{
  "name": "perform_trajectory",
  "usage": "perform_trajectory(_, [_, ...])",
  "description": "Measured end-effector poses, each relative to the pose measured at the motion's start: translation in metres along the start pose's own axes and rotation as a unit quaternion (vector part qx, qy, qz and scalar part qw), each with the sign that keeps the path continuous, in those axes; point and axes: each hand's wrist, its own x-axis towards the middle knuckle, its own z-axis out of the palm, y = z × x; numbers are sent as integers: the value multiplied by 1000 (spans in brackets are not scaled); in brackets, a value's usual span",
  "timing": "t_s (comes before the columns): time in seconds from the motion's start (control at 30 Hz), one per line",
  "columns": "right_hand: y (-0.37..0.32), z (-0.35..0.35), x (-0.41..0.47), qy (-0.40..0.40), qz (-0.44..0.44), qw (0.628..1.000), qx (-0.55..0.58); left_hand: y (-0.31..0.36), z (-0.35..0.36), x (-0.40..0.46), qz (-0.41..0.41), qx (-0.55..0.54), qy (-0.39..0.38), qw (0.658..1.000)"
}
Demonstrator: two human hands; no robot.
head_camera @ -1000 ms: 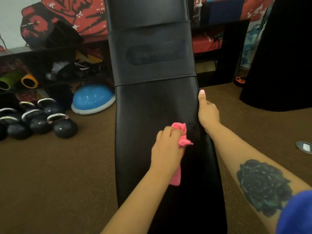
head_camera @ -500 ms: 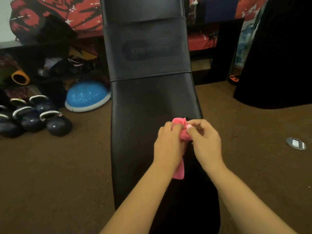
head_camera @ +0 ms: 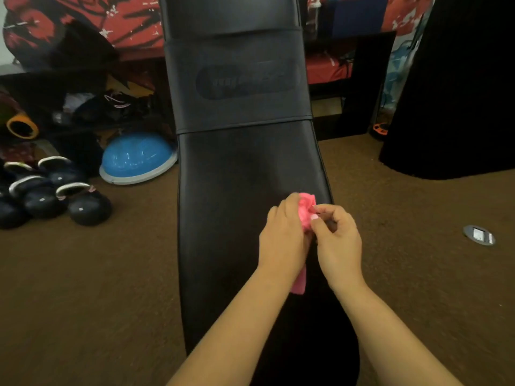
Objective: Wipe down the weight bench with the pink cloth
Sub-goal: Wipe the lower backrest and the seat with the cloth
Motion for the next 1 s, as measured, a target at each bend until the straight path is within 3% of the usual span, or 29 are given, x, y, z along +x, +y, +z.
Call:
perform_trajectory(0.13, [-5, -1, 2, 32, -15, 999, 18, 5, -7, 25, -16, -5, 19, 1000])
perform_trajectory(0.27, [-11, 8, 0, -27, -42, 999, -9, -1, -5, 11, -5, -15, 43, 999])
perform_trajectory(0.33, [-14, 12, -1, -51, -23, 998, -15, -5, -14, 3, -9, -96, -38, 995])
perform_trajectory(0.4, [-16, 16, 2, -61, -2, 998, -35, -16, -34, 2, -38, -199, -162, 966])
perform_trajectory(0.47, [-19, 22, 4, -80, -8, 992, -95, -32, -57, 6, -48, -283, -198, 937])
perform_trajectory(0.53, [-22, 30, 1, -86, -42, 976, -196, -45, -75, 14, -40, -332, -115, 936])
perform_trajectory(0.63, [-24, 42, -5, -60, -63, 947, -308, -59, -96, 24, -52, -334, 125, 933])
perform_trajectory(0.7, [-23, 47, -6, -40, -60, 942, -329, -76, -106, 30, -90, -280, 286, 912])
perform_trajectory(0.77, [-23, 48, -4, -34, -65, 941, -330, -100, -113, 36, -160, -185, 363, 899])
perform_trajectory(0.83, [-22, 43, 1, -35, -88, 939, -331, -122, -116, 43, -246, -104, 319, 909])
perform_trajectory(0.9, [-17, 30, 9, -31, -105, 936, -335, -137, -114, 50, -323, -82, 210, 919])
perform_trajectory(1.0, [-11, 13, 26, -14, -109, 939, -324, -136, -103, 54, -401, -197, 91, 890])
